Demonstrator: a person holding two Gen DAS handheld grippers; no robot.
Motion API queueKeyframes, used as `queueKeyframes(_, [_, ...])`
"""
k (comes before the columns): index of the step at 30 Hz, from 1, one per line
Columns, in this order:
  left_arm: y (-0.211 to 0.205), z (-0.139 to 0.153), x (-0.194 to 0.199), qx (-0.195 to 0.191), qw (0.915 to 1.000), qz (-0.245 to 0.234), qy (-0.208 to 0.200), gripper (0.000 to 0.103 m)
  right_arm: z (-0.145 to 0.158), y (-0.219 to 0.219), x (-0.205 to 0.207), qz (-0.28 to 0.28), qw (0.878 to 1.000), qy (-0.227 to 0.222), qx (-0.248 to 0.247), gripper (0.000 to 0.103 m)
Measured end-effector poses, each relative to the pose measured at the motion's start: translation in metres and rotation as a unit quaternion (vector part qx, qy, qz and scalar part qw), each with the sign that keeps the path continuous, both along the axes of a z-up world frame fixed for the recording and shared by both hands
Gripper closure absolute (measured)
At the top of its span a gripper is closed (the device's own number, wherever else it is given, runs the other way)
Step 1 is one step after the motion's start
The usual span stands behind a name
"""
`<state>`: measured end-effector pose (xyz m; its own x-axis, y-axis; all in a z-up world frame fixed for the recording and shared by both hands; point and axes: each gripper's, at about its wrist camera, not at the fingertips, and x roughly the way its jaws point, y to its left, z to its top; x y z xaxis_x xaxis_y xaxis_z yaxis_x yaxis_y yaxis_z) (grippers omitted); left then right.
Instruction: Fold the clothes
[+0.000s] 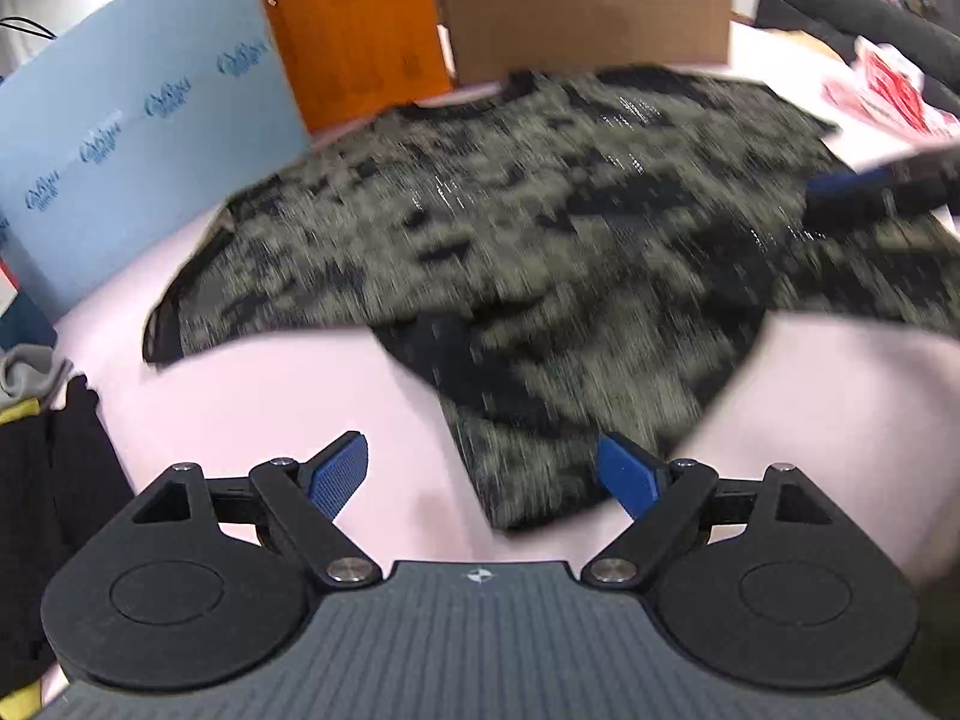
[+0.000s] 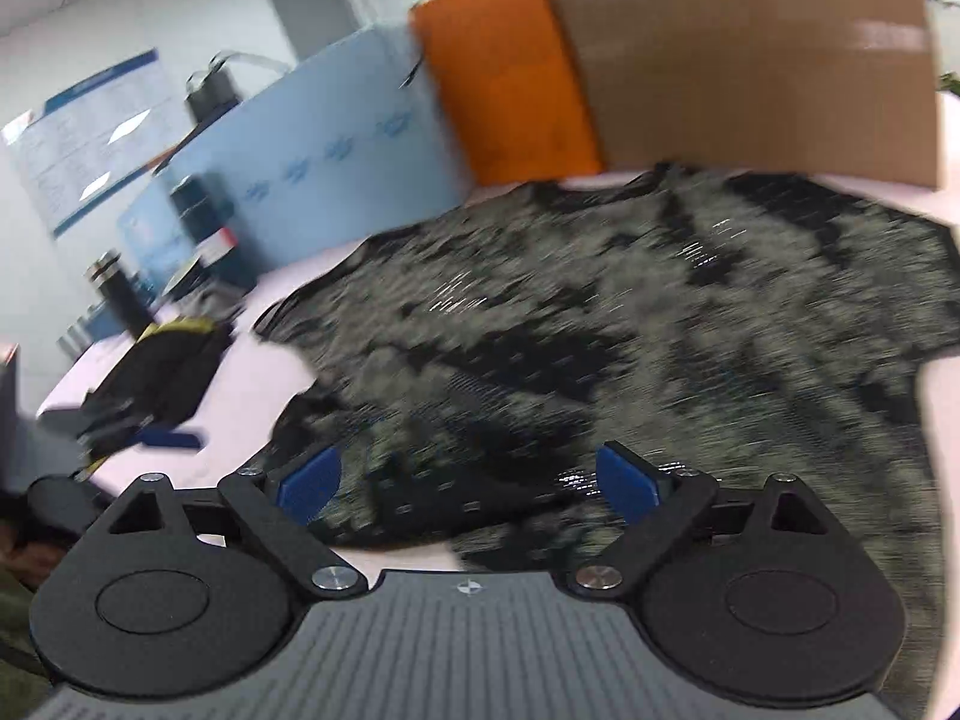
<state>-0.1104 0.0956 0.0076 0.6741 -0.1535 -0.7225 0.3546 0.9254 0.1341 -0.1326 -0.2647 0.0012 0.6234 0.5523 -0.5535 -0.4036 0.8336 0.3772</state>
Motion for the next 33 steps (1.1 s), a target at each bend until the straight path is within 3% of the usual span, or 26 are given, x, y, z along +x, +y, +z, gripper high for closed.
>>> queueKeyframes(2, [0.006, 0.000, 0.019, -0.034, 0.9989, 0.030, 0.014, 0.020, -0.001, 0.010, 0.008, 0.018, 1.000, 0.001, -0.004, 0.010])
queueKeyframes(6, [0.013, -0.006, 0.055, -0.062, 0.9913, 0.107, 0.047, 0.025, -0.004, 0.014, 0.024, 0.019, 1.000, 0.005, -0.020, 0.010])
queueKeyframes(7, [0.013, -0.010, 0.063, -0.060, 0.9893, 0.122, 0.053, 0.051, -0.007, 0.013, 0.028, 0.016, 1.000, 0.010, -0.022, 0.010])
queueKeyframes(8, [0.010, -0.013, 0.068, -0.046, 0.9883, 0.132, 0.061, 0.089, -0.010, 0.012, 0.031, 0.011, 1.000, 0.015, -0.025, 0.010])
queueKeyframes(9, [0.006, -0.017, 0.073, -0.028, 0.9872, 0.141, 0.069, 0.101, -0.012, 0.010, 0.034, 0.007, 0.999, 0.019, -0.027, 0.010])
queueKeyframes(13, [0.005, -0.003, 0.047, -0.014, 0.9914, 0.128, 0.025, 0.101, -0.024, -0.002, 0.041, 0.004, 0.998, 0.041, -0.038, 0.010])
queueKeyframes(16, [0.023, 0.011, 0.017, -0.004, 0.9889, 0.149, 0.002, 0.101, -0.032, -0.014, 0.040, 0.004, 0.998, 0.051, -0.023, 0.006])
queueKeyframes(21, [0.049, 0.017, -0.032, 0.012, 0.9813, 0.191, 0.015, 0.095, -0.035, -0.016, 0.042, 0.035, 0.998, 0.051, -0.024, 0.001])
queueKeyframes(23, [0.054, 0.014, -0.045, 0.040, 0.9760, 0.213, 0.023, 0.075, -0.035, -0.014, 0.043, 0.045, 0.997, 0.052, -0.030, 0.000])
queueKeyframes(27, [0.072, 0.007, -0.053, 0.038, 0.9657, 0.254, 0.038, 0.070, -0.034, -0.012, 0.044, 0.062, 0.996, 0.052, -0.042, 0.000])
queueKeyframes(31, [0.078, 0.011, -0.036, 0.028, 0.9703, 0.239, 0.024, 0.052, -0.027, -0.020, 0.034, 0.057, 0.997, 0.040, -0.024, 0.000])
queueKeyframes(33, [0.073, 0.015, -0.028, 0.020, 0.9782, 0.206, 0.016, 0.051, -0.020, -0.024, 0.022, 0.072, 0.997, 0.031, -0.017, 0.000])
